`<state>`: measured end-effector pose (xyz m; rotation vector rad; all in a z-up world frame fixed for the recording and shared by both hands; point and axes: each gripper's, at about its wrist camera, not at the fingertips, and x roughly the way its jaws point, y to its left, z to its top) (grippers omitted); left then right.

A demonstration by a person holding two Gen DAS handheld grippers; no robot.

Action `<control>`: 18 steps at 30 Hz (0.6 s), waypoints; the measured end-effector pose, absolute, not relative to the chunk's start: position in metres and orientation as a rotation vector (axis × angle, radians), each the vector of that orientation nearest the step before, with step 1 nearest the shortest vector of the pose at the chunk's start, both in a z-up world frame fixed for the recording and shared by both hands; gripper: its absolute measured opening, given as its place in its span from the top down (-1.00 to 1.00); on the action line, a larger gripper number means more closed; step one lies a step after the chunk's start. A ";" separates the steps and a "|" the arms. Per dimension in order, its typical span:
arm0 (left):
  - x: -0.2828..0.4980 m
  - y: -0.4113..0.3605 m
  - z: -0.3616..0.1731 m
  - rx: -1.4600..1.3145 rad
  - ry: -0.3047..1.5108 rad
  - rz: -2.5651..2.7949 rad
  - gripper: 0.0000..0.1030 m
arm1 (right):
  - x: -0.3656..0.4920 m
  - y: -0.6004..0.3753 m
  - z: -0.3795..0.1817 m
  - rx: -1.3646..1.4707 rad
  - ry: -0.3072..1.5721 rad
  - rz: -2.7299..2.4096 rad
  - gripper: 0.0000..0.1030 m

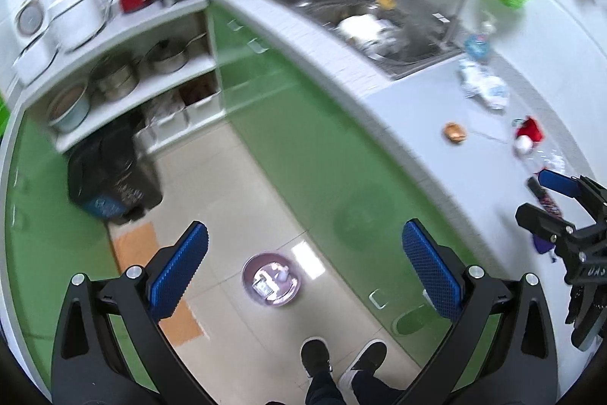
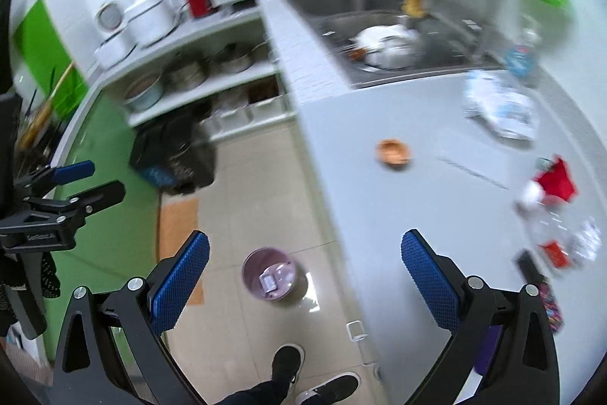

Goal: Collect trash
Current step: 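Raise both tools back toward the counter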

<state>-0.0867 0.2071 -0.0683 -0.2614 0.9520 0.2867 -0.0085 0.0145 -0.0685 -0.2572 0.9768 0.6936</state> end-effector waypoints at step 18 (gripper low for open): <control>0.009 0.074 -0.051 -0.117 0.939 0.013 -0.95 | 0.005 -0.170 -0.036 -0.116 0.929 0.378 -0.88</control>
